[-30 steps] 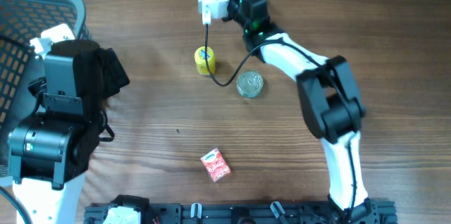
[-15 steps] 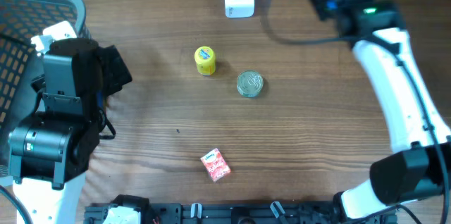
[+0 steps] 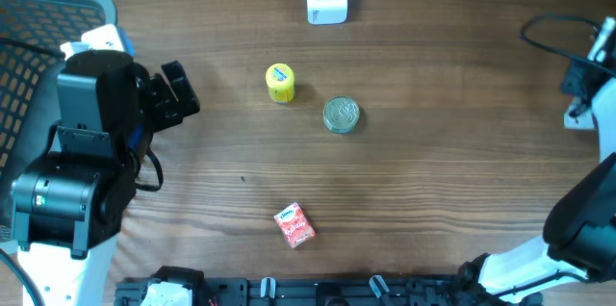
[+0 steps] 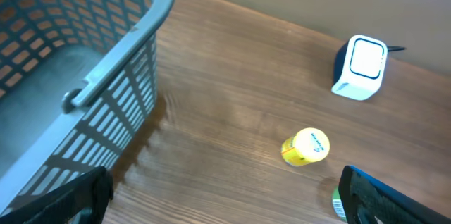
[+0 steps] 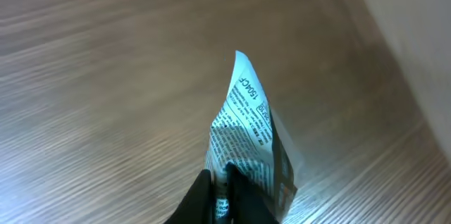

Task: Scan the item barcode
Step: 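Carry the bag right and release it at the table's right edge, then reach the right gripper down to the tuna can and grasp it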

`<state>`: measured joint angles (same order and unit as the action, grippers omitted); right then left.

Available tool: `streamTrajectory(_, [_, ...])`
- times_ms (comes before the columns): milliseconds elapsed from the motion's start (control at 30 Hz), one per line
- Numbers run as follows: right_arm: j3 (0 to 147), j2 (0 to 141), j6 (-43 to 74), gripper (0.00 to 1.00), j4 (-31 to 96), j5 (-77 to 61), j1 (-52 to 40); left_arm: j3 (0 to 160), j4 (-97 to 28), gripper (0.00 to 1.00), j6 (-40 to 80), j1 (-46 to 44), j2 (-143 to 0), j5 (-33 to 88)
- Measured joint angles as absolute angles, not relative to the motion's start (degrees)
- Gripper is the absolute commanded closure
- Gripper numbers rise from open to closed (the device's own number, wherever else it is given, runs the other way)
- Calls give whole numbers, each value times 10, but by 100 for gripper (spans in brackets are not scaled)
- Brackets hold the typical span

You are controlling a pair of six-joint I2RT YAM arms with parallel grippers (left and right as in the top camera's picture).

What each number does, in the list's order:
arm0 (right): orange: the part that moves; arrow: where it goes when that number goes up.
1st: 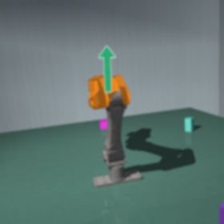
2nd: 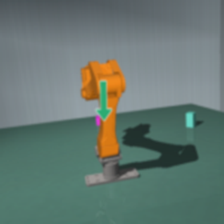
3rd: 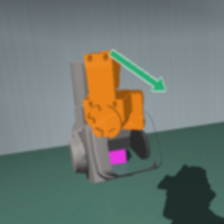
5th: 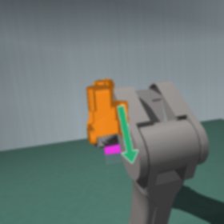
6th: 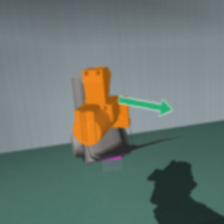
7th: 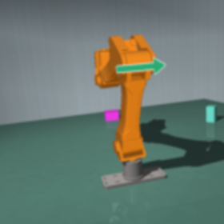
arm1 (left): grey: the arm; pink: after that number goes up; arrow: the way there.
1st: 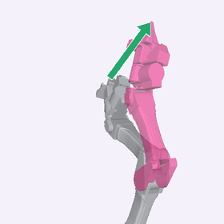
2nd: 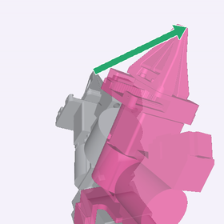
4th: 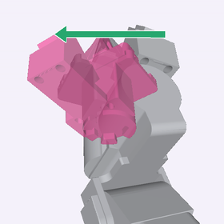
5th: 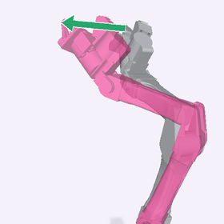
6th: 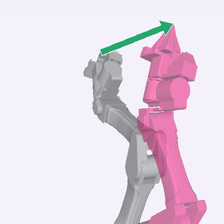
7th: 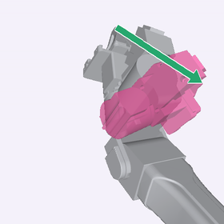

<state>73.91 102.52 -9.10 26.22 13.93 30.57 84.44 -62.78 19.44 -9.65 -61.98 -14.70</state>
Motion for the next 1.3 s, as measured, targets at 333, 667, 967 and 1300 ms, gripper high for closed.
streamTrajectory(333, [735,1041,-61,0,267,67,360,844,-622,0,194,-96,-640,-135])
streamTrajectory(667, [749,828,78,0,398,7,143,844,-599,0,194,-79,-661,-136])
streamTrajectory(967, [750,851,393,9,469,-52,-103,844,-647,0,194,-21,-661,-136])
streamTrajectory(1300, [750,1004,850,0,434,-10,-275,844,-672,0,195,-21,-661,-119])
